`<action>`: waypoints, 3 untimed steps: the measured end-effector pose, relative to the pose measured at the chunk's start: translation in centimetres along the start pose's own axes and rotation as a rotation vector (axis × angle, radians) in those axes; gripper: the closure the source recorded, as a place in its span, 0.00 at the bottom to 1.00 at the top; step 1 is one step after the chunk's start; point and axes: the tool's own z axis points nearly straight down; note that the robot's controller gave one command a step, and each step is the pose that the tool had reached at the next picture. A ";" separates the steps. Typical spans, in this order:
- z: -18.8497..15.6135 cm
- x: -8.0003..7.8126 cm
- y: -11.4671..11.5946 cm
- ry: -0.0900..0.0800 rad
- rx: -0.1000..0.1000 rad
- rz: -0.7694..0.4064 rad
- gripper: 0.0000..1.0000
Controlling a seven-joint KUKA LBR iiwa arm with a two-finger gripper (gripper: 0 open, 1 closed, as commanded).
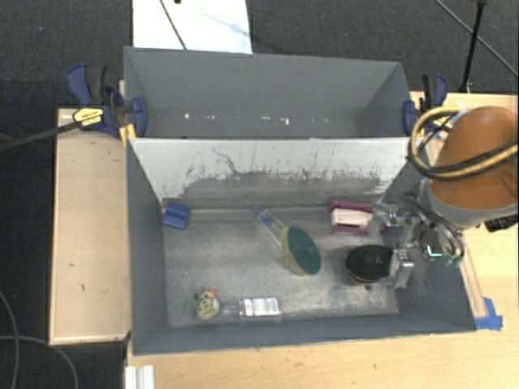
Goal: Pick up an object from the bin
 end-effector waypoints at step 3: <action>-6.7 0.4 -2.7 -0.015 0.005 -0.246 1.00</action>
Offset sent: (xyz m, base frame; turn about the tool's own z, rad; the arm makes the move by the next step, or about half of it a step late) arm 0.0045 -0.0174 -0.0919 -0.2019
